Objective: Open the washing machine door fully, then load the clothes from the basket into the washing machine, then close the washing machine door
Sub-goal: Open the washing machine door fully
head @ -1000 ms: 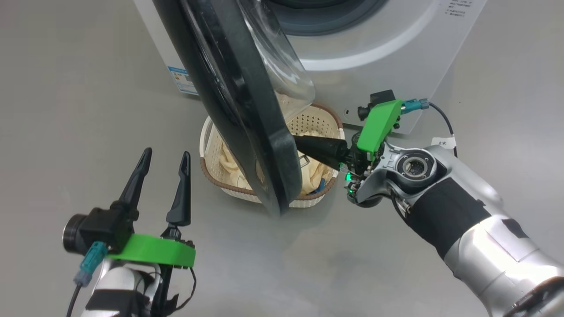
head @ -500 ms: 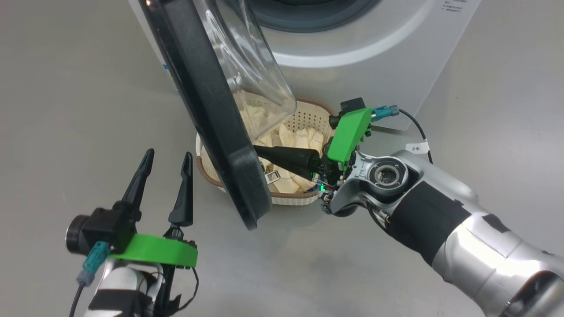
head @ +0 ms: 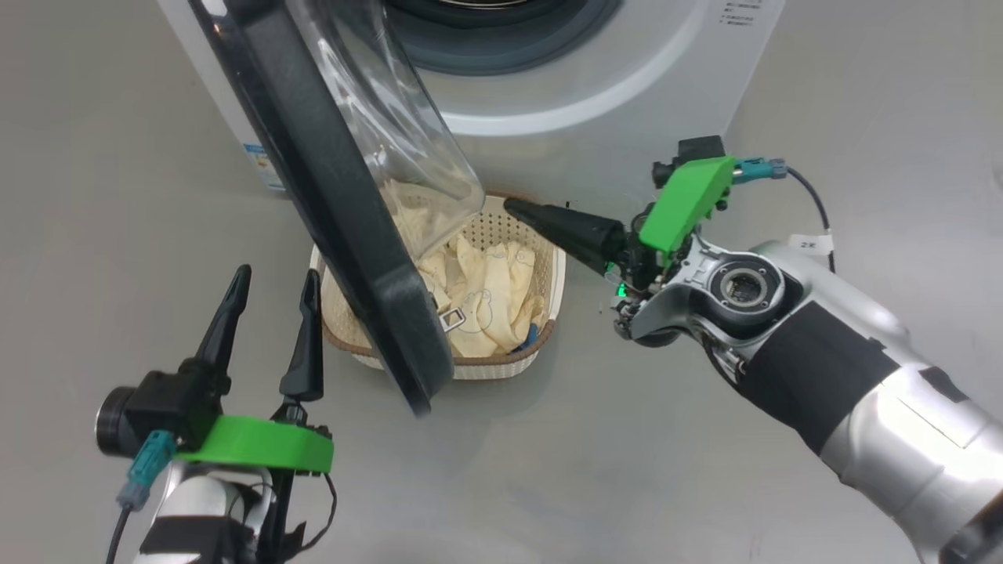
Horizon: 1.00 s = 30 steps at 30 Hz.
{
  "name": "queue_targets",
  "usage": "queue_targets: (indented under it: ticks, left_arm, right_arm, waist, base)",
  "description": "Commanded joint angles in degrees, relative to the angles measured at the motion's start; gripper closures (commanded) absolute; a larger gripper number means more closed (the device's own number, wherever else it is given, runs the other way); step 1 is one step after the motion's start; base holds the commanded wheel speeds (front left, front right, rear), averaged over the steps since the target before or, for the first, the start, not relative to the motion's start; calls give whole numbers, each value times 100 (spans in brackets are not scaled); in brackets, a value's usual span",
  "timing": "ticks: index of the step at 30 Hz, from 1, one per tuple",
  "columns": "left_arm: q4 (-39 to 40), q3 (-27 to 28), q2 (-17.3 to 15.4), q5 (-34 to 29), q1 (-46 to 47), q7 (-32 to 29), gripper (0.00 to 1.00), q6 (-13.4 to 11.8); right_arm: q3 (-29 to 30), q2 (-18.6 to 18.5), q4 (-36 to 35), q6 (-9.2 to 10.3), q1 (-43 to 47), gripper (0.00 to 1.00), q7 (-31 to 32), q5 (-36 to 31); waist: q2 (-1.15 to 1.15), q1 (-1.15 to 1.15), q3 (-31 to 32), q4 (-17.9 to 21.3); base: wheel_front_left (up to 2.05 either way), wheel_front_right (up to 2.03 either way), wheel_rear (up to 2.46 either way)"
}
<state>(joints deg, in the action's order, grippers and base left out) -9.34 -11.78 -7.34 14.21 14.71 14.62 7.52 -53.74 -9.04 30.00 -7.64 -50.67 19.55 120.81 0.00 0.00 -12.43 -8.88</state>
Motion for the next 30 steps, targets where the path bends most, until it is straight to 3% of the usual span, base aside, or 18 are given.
queue_targets:
  ticks: [1, 6, 7, 8, 9, 10, 16, 20, 23, 30]
  left_arm:
    - [167, 252, -171, 3, 29, 38, 0, -3]
    - [134, 345, -231, -3, -13, 38, 0, -3]
    - [128, 371, -249, -3, -22, 38, 0, -3]
    - [120, 402, -271, -4, -36, 38, 0, -3]
    - [113, 422, -292, -5, -49, 38, 0, -3]
    - [107, 443, -323, -11, -68, 38, 0, -3]
    - [144, 655, -487, 11, -291, 38, 0, -3]
    - [163, 749, -518, 5, -436, 38, 0, -3]
    - [173, 817, -511, -17, -542, 38, 0, -3]
    - [219, 911, -491, -35, -747, 38, 0, -3]
  right_arm:
    - [164, -102, -264, 15, 126, 100, -186, -101]
    - [326, -485, -572, 15, 326, 100, -572, -337]
    - [379, -593, -651, 15, 373, 85, -741, -451]
    - [425, -694, -734, 15, 422, 56, -918, -584]
    - [461, -807, -824, 15, 471, 14, -1115, -759]
    - [533, -893, -932, 15, 549, 0, -1326, -887]
    - [707, -1621, -1541, 15, 1111, 0, -2875, -2295]
    - [777, -1886, -1582, 15, 1397, 0, -3378, -3226]
    - [1053, -1904, -1531, 15, 1663, 0, -3446, -3947]
    - [2737, -1513, -1728, 15, 2712, 0, -3453, -6304]
  waist:
    - [0, 0, 110, 165]
    - [0, 0, 226, 361]
    - [0, 0, 248, 398]
    - [0, 0, 272, 439]
    - [0, 0, 292, 466]
    - [0, 0, 316, 499]
    - [0, 0, 445, 657]
    - [0, 0, 540, 737]
    - [0, 0, 629, 808]
    - [0, 0, 818, 913]
  base:
    - [0, 0, 0]
    - [0, 0, 0]
    - [0, 0, 0]
    - [0, 0, 0]
    - [0, 0, 0]
    - [0, 0, 0]
    - [0, 0, 0]
    - [0, 0, 0]
    - [0, 0, 0]
    - [0, 0, 0]
